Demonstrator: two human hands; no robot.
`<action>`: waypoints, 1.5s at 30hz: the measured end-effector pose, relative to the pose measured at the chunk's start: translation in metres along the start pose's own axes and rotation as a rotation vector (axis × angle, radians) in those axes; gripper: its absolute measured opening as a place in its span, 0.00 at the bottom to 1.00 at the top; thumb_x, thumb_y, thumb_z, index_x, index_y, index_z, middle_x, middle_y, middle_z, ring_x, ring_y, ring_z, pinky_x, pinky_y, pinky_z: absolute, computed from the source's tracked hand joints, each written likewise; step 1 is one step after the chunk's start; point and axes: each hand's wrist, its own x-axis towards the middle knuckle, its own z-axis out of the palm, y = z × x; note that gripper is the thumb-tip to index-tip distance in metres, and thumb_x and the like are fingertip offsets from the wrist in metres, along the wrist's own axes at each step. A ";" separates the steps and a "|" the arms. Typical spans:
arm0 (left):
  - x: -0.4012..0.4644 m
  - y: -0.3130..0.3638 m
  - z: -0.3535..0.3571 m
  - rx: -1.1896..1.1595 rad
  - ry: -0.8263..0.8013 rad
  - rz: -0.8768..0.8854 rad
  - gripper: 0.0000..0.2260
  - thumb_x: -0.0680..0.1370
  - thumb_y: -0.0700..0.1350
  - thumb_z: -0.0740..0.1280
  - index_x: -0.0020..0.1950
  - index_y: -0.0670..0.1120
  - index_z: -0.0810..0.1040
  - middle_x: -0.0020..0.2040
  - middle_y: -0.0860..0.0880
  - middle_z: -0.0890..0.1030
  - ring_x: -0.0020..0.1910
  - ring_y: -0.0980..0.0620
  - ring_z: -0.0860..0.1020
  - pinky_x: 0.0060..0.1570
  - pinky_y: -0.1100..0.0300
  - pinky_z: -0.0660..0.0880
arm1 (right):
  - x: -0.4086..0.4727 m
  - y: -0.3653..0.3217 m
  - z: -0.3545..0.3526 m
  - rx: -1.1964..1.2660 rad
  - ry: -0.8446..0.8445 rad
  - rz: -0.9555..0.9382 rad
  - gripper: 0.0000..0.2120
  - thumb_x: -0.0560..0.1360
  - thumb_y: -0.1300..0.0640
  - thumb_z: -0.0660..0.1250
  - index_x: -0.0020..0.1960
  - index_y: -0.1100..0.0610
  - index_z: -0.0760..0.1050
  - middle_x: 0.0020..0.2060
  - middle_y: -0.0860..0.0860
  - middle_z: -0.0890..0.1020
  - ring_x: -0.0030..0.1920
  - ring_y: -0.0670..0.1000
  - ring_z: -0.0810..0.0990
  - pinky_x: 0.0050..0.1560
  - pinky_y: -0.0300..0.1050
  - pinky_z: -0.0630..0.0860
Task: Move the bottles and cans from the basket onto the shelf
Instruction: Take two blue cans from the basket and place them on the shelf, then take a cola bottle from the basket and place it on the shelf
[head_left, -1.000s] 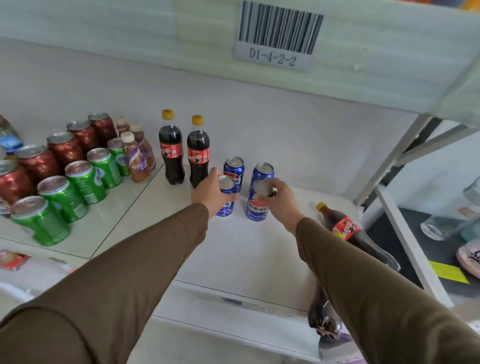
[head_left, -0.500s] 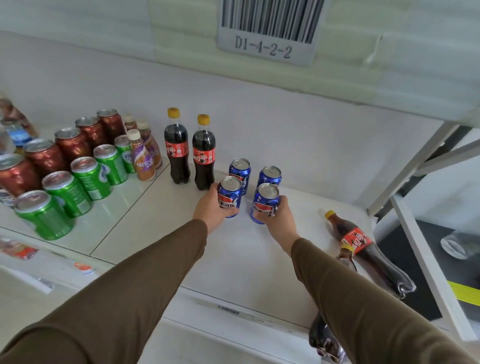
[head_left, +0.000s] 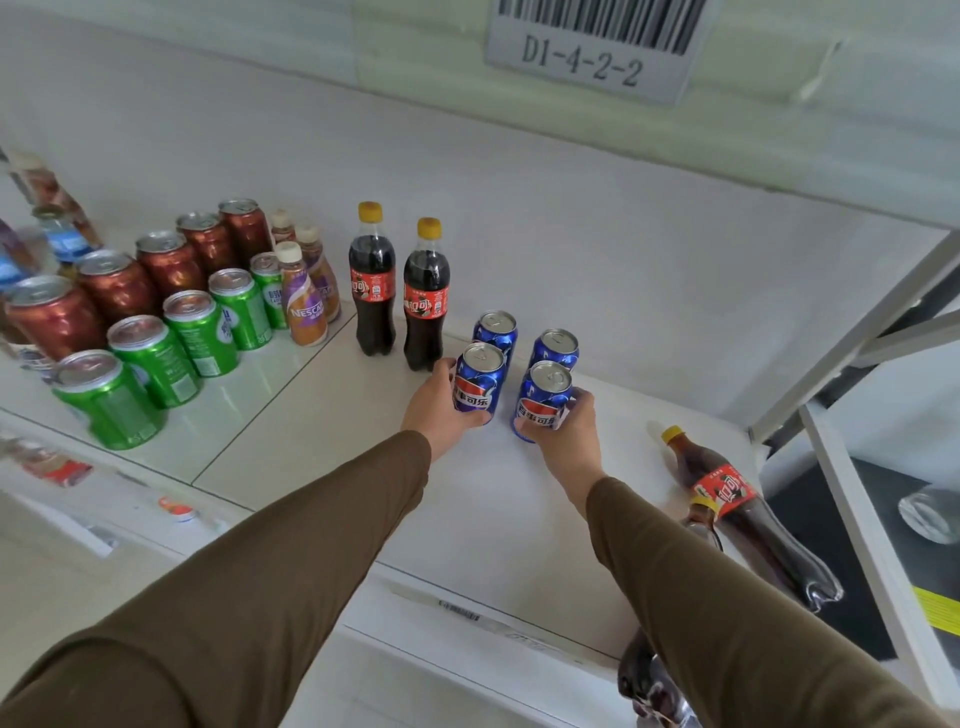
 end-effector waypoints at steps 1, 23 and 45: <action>-0.004 -0.001 -0.003 0.019 0.011 0.001 0.40 0.70 0.47 0.79 0.76 0.49 0.61 0.74 0.48 0.72 0.70 0.48 0.73 0.63 0.56 0.70 | -0.004 -0.003 -0.002 -0.039 0.054 -0.005 0.42 0.69 0.54 0.79 0.75 0.51 0.59 0.73 0.51 0.69 0.69 0.51 0.70 0.63 0.47 0.73; -0.356 -0.175 -0.341 0.608 0.616 -0.133 0.37 0.74 0.50 0.75 0.79 0.50 0.61 0.80 0.47 0.59 0.78 0.44 0.59 0.75 0.50 0.57 | -0.331 -0.142 0.263 -0.333 -0.458 -0.992 0.30 0.76 0.49 0.71 0.73 0.55 0.65 0.71 0.53 0.70 0.71 0.56 0.66 0.73 0.55 0.63; -0.767 -0.442 -0.591 0.388 0.966 -0.887 0.39 0.72 0.51 0.76 0.79 0.47 0.62 0.78 0.45 0.64 0.76 0.43 0.62 0.75 0.48 0.60 | -0.780 -0.176 0.620 -0.367 -1.296 -1.167 0.33 0.76 0.48 0.70 0.76 0.56 0.63 0.72 0.54 0.70 0.72 0.55 0.63 0.72 0.49 0.62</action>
